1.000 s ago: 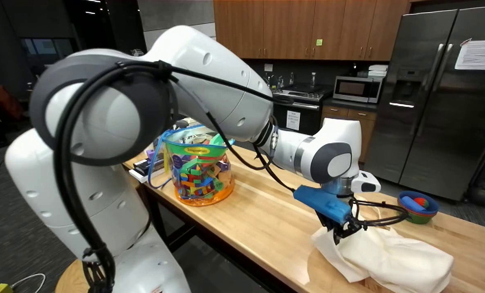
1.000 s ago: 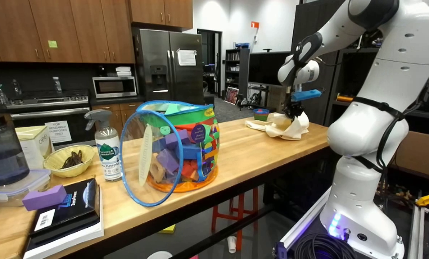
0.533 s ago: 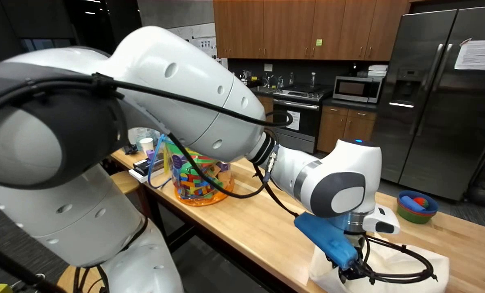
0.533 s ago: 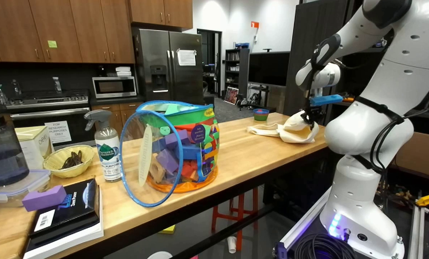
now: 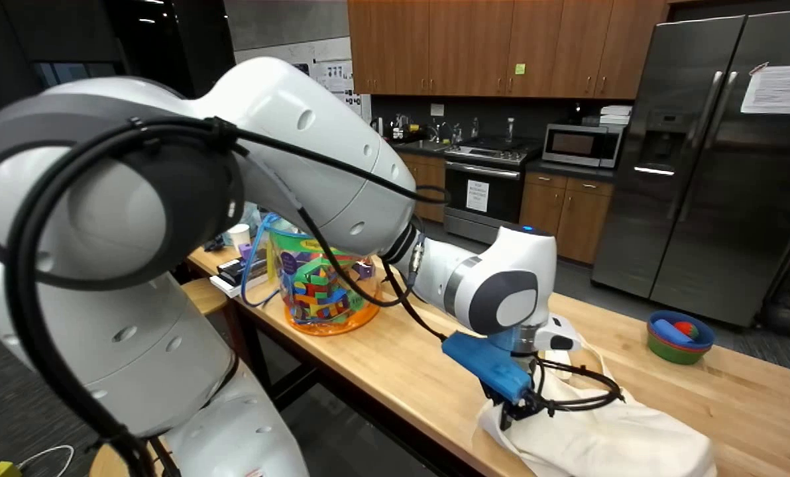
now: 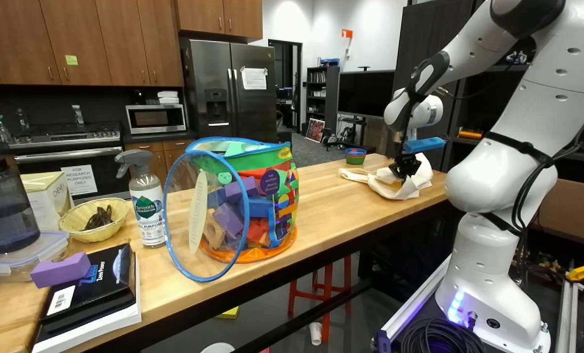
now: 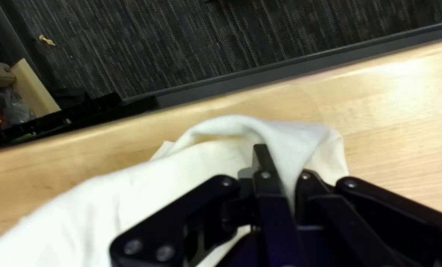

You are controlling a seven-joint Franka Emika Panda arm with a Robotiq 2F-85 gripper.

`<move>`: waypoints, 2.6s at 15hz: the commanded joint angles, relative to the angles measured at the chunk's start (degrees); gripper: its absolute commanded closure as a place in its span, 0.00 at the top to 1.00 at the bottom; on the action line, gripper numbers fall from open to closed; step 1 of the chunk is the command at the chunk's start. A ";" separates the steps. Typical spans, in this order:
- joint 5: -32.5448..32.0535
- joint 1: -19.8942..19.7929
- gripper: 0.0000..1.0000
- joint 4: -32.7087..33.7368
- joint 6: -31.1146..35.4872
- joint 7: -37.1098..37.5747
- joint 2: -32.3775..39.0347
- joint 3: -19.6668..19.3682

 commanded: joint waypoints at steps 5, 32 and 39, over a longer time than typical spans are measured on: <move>5.24 9.46 0.01 4.04 1.57 -0.87 3.80 8.08; 4.02 18.44 0.01 47.53 -2.56 -3.63 28.32 15.84; -0.43 20.50 0.01 54.03 -5.13 -2.56 26.59 16.13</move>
